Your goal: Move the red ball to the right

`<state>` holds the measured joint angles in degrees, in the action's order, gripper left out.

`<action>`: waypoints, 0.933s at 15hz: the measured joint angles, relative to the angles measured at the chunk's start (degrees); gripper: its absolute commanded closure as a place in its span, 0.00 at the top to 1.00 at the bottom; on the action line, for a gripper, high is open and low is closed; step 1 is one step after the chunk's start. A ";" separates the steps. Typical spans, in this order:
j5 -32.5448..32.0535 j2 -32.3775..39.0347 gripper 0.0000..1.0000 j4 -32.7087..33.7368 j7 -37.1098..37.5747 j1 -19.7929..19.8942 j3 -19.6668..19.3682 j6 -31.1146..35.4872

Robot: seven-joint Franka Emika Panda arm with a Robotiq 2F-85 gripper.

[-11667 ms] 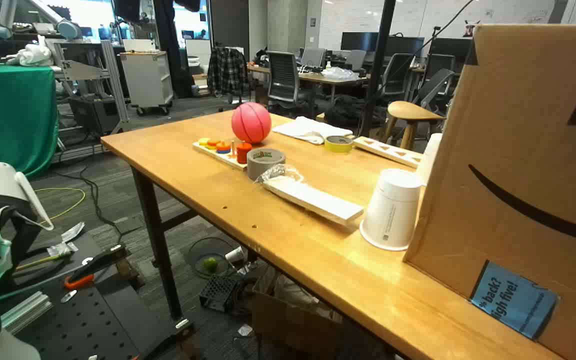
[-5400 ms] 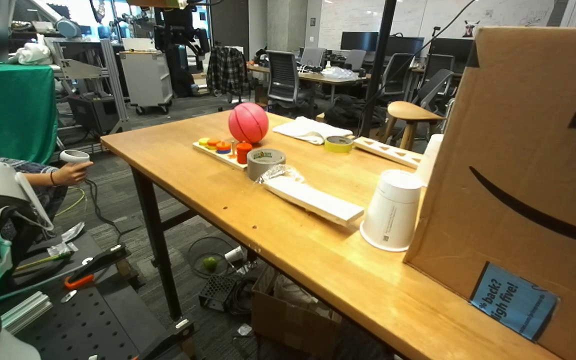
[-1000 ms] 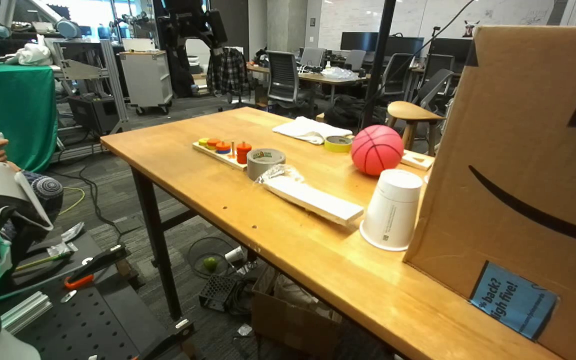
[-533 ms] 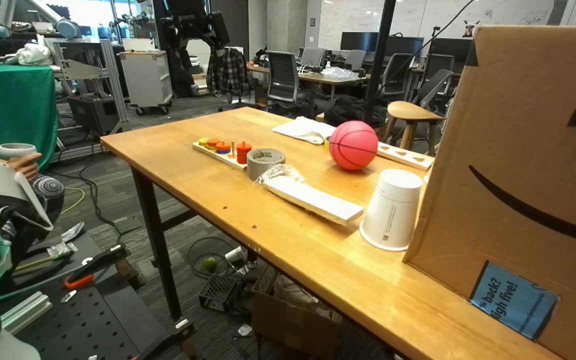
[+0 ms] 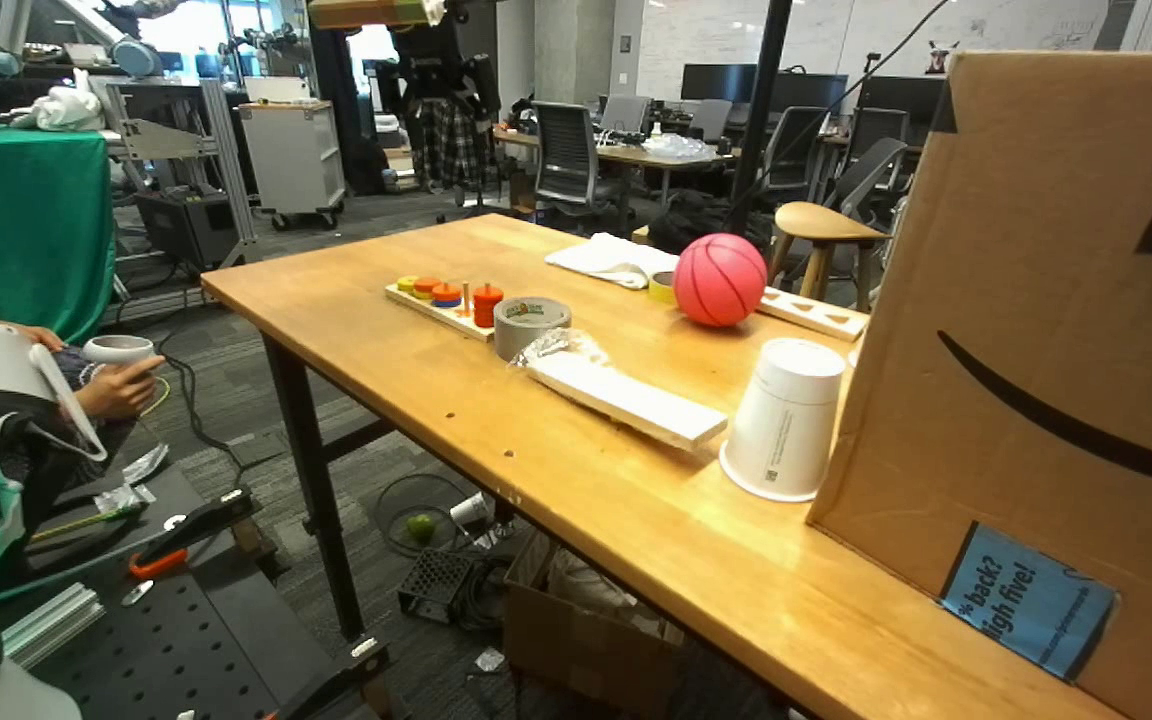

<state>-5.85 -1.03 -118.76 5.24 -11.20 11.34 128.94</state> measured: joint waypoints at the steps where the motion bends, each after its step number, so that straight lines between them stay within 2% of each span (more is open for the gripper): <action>1: -0.14 2.37 1.00 2.16 -0.61 0.25 -0.21 0.00; 7: -3.06 15.52 1.00 14.76 -2.93 0.97 -2.69 -0.19; 14: -9.42 26.52 1.00 26.83 -2.92 1.08 -8.07 -1.50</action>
<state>-15.27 25.49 -91.93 2.32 -10.11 3.27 127.44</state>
